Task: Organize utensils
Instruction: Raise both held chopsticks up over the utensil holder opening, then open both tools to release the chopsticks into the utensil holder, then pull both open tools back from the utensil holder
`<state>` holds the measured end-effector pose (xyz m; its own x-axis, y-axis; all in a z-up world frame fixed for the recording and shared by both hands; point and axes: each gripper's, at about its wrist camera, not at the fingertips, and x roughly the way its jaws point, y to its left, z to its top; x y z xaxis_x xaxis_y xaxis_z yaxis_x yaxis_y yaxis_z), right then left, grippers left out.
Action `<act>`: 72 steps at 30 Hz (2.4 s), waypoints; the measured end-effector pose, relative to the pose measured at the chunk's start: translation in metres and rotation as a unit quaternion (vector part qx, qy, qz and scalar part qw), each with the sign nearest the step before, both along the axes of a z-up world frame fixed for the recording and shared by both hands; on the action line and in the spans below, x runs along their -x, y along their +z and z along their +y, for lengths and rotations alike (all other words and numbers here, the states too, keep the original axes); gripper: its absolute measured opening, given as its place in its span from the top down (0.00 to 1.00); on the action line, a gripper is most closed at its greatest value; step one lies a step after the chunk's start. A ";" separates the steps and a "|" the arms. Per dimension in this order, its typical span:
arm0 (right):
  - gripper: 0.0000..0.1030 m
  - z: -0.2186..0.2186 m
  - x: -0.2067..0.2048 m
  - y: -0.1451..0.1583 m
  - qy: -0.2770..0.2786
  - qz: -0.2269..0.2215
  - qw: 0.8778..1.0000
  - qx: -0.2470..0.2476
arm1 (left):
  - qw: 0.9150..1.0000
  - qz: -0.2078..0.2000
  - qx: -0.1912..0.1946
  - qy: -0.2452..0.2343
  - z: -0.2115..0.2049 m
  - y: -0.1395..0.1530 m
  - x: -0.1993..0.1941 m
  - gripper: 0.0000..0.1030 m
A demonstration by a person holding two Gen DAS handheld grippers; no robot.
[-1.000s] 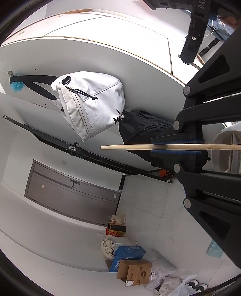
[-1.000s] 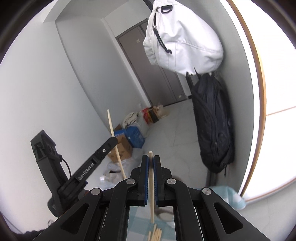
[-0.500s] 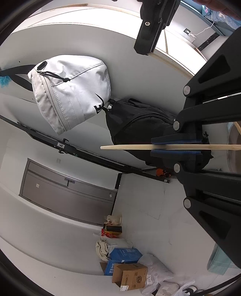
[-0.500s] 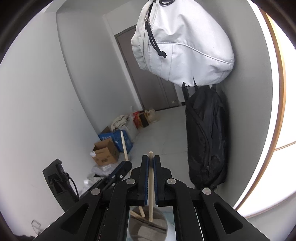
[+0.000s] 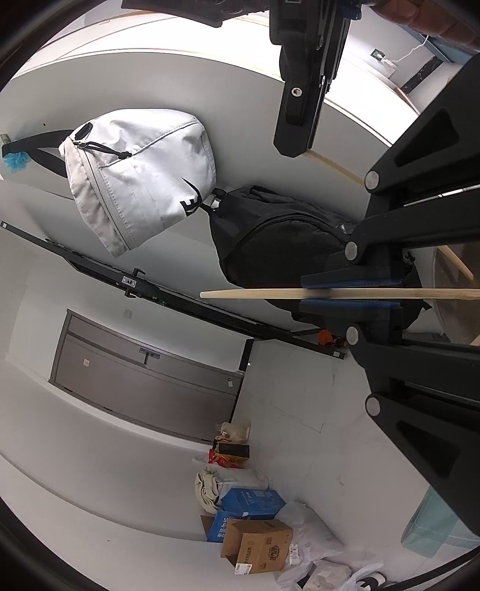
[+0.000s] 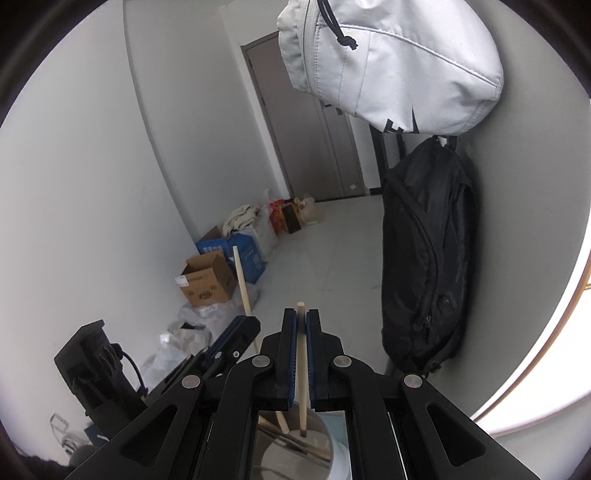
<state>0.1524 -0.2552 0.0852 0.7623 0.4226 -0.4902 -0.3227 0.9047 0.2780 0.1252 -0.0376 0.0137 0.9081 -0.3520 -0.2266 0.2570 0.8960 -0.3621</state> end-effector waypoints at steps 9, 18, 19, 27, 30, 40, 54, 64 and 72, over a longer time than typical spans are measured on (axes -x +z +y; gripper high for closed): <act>0.96 0.005 -0.002 -0.014 0.011 0.016 1.000 0.002 | 0.999 0.008 -0.012 -0.028 0.001 -0.006 0.002 0.98; 0.96 0.011 -0.005 -0.025 0.031 0.036 0.999 0.010 | 0.998 0.026 -0.037 -0.050 0.003 -0.013 0.003 0.98; 0.96 0.012 -0.006 -0.027 0.034 0.041 0.999 0.011 | 0.997 0.027 -0.040 -0.053 0.003 -0.013 0.004 0.98; 0.93 0.012 -0.007 -0.035 0.056 0.056 0.996 -0.032 | 0.988 0.086 -0.049 -0.115 0.005 -0.012 0.004 0.90; 0.88 0.006 -0.005 -0.036 0.060 0.062 0.994 -0.065 | 0.982 0.119 -0.032 -0.141 0.013 -0.009 0.005 0.71; 0.55 -0.017 0.030 -0.026 0.022 0.043 0.992 -0.116 | 0.990 0.101 -0.035 -0.087 0.034 0.029 0.043 0.44; 0.30 -0.011 0.092 -0.010 0.028 0.018 0.993 -0.112 | 0.992 0.108 -0.056 -0.016 0.046 0.049 0.085 0.26; 0.20 0.008 0.136 -0.023 0.041 0.011 0.996 -0.075 | 0.990 0.128 -0.055 -0.013 0.050 0.048 0.115 0.19; 0.20 0.020 0.158 -0.056 0.050 0.032 0.997 -0.055 | 0.985 0.161 -0.054 0.000 0.060 0.022 0.128 0.19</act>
<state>-0.0052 -0.2350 0.0292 0.6822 0.5484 -0.4836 -0.3881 0.8321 0.3961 -0.0032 0.0228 0.0362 0.7827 -0.3109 -0.5392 0.1445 0.9334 -0.3284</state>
